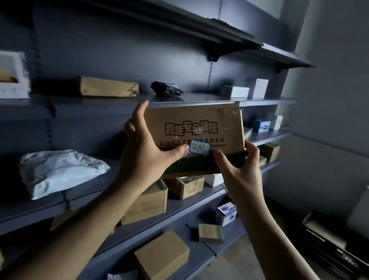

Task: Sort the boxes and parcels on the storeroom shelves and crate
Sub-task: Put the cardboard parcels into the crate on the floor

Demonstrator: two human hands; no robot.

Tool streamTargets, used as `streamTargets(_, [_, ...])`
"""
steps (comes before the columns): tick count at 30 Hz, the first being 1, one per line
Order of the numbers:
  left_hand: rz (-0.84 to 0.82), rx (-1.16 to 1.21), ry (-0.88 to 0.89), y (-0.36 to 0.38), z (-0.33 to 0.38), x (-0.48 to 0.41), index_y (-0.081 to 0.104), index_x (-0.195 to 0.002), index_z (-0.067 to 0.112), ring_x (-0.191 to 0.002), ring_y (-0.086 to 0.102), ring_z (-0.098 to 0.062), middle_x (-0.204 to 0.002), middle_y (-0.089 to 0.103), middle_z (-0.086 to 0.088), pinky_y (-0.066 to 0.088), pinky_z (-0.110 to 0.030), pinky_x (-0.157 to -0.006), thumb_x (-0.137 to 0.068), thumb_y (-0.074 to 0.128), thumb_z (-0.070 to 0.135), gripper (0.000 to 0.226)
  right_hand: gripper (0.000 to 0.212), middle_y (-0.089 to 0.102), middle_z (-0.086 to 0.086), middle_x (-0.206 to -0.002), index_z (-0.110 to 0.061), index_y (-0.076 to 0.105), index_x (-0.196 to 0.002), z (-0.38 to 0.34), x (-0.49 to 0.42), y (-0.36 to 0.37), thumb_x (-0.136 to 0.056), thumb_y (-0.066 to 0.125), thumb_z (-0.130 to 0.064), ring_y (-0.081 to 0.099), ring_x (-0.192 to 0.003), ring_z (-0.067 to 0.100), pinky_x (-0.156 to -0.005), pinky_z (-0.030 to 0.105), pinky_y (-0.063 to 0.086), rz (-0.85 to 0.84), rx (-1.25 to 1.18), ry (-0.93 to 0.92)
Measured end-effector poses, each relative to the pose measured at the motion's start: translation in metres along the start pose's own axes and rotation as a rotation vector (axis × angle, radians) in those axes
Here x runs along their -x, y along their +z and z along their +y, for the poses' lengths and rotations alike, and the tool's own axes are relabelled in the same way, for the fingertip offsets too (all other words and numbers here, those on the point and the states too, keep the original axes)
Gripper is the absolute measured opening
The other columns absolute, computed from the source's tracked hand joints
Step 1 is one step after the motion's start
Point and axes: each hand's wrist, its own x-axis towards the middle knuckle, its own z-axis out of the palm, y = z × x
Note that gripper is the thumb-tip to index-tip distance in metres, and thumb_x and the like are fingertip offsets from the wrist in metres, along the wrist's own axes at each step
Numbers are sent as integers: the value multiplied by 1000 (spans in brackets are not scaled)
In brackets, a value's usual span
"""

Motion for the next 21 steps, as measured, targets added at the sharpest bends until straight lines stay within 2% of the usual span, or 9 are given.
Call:
streamTargets(3, [-54,40,19,65,9,-3,20,-149,24,-109,34,-2,-142,33,-9,30,-11,-85,-65,87,29,108,49,57,-20,-97,-31,42,-117,30,-22,-47,-81,75,-34,58,-89,-4,-69,5,44,82,76,40])
streamTargets(5, [-109,68,32,108,12,-6,19,-148,23,-107,34,-2,-142,33,-10,33,-15,-85,-66,87,30,107,49,56,-23,-94,-31,44,-120,49,-39,-77,-82,74,-35,56,-86,-7,-66,4,43,125,143,65])
streamTargets(9, [-213,124,72,198,11,-20,19,-148,22,-107,40,-7,-141,37,-11,38,-23,-83,-66,86,32,106,53,58,-22,-94,-28,46,-128,91,-81,-130,-83,72,-38,60,-93,6,-84,26,50,201,253,131])
streamTargets(10, [-234,143,80,222,10,-25,19,-148,23,-108,42,-8,-141,38,-11,38,-24,-83,-66,86,33,106,53,59,-20,-95,-29,46,-129,102,-92,-142,-83,71,-38,60,-94,7,-84,27,50,220,277,140])
streamTargets(12, [-273,191,82,272,7,-37,20,-149,25,-110,41,-8,-141,39,-9,37,-23,-85,-66,85,35,106,53,61,-14,-98,-28,46,-130,123,-119,-164,-84,70,-38,58,-93,7,-79,20,45,251,330,162])
streamTargets(15, [-333,249,66,343,8,-57,21,-149,24,-116,42,-10,-142,38,-9,35,-21,-86,-66,85,34,105,52,62,-8,-103,-27,46,-131,152,-160,-195,-85,68,-38,56,-87,6,-63,5,39,296,398,214])
streamTargets(17, [-383,282,70,389,8,-68,22,-149,23,-121,42,-12,-143,37,-10,34,-15,-85,-65,85,34,105,51,61,-6,-104,-25,46,-130,171,-185,-215,-86,67,-37,54,-85,7,-57,0,37,333,454,249])
streamTargets(19, [-436,316,78,434,8,-78,22,-149,21,-128,40,-15,-144,36,-10,32,-11,-86,-64,86,34,107,50,59,-5,-104,-22,47,-129,190,-207,-235,-86,67,-37,52,-88,9,-58,7,37,365,508,269])
streamTargets(21, [-483,345,73,474,9,-83,23,-149,21,-129,40,-19,-142,39,-9,37,-21,-95,-63,86,34,107,49,59,-4,-107,-19,48,-127,208,-226,-256,-85,66,-36,52,-92,9,-68,15,35,391,554,292])
